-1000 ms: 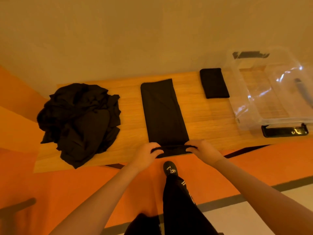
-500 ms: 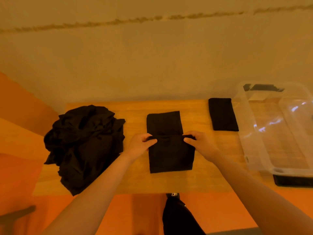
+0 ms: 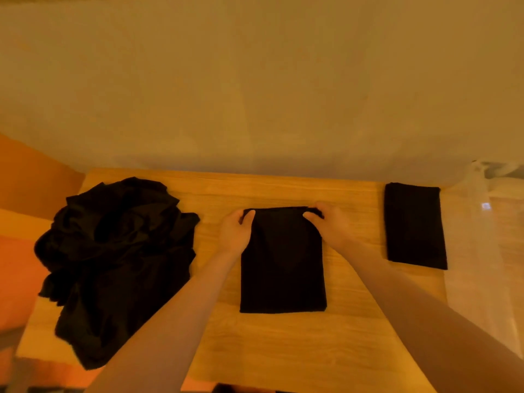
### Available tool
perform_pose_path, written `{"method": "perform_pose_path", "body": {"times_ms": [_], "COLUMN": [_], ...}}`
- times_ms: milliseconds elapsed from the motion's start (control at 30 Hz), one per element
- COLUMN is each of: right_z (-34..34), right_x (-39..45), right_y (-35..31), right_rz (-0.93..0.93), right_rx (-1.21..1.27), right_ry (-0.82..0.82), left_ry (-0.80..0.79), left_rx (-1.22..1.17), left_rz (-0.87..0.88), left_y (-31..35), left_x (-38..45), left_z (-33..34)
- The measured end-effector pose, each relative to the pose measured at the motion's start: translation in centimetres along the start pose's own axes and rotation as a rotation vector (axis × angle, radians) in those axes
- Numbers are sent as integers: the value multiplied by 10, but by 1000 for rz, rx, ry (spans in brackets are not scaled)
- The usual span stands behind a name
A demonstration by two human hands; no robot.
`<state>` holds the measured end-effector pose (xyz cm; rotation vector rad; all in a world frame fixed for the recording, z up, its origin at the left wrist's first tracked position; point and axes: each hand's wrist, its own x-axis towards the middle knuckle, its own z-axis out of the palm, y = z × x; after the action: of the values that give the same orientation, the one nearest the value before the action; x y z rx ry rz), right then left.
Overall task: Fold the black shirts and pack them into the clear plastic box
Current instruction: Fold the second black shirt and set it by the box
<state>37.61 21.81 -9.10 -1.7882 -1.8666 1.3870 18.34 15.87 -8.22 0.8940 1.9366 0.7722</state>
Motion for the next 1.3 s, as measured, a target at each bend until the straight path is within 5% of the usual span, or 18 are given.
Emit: {"method": "perform_pose_path", "body": {"times_ms": [367,467,533,600,700,800,967,1133,1300], "right_z": [15,12,20,33,37,26,23,45,40], "right_x": [4,-2,-7,-12,-14,-7,-15,-41,-47], "right_y": [-8,-10,-6,-1,12,25,16,13,31], "right_rz": [-12,-32,-311,-509,-432,-280,-173,-427,-271], "right_rx": [-432,-407,-503,-667,-759,-769,-791,-859,-820], "right_ry": [247,395,494,391,107,70,97,66,19], "left_ry": [282,358,230,43,-82,-90,-44,-35,-72], "left_rx": [69,325,535,759,957,947,973,1021,972], "left_rz": [-4,294,614,765,592,415,382,536,476], "left_y": [-1,-4,-12,-23,-41,-52,-49,-66,-86], "left_x": [3,-9,-22,-31,-30,-22,-30,-53,-58], "left_z": [11,10,17,28,27,19,17,12,-8]}}
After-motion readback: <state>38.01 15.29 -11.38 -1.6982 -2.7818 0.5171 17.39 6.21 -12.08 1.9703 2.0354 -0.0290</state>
